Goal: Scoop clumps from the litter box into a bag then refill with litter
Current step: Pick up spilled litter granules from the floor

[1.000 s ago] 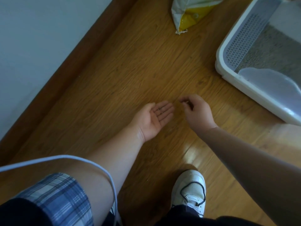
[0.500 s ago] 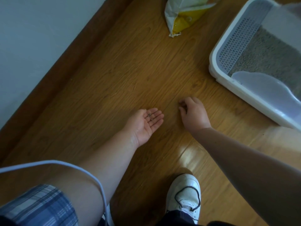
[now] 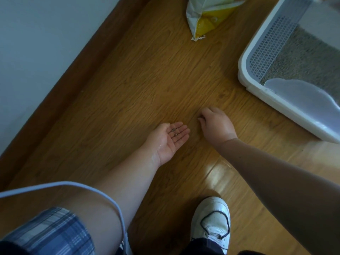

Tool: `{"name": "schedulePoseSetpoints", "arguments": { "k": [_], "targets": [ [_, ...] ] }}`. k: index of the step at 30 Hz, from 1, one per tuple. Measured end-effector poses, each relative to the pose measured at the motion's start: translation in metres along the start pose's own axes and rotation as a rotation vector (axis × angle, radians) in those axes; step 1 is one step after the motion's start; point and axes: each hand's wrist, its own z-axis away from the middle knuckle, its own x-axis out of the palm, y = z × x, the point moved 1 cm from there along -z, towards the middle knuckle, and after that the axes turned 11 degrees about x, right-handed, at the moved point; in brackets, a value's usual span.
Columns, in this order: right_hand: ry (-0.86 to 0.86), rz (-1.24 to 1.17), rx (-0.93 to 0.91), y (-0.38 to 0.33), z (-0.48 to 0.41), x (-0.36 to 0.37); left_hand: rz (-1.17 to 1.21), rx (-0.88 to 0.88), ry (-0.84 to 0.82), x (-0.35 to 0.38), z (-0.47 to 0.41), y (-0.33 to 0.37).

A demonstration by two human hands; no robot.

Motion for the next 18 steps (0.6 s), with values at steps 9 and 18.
{"name": "schedulePoseSetpoints", "arguments": {
  "k": [9,18],
  "targets": [
    [-0.043,0.101,0.001,-0.008,0.0,0.0,0.007,-0.013,0.012,0.0,0.0,-0.002],
    [-0.124,0.032,0.082,-0.024,-0.003,-0.012,0.008,-0.014,0.014,-0.002,0.002,0.003]
  ]
}}
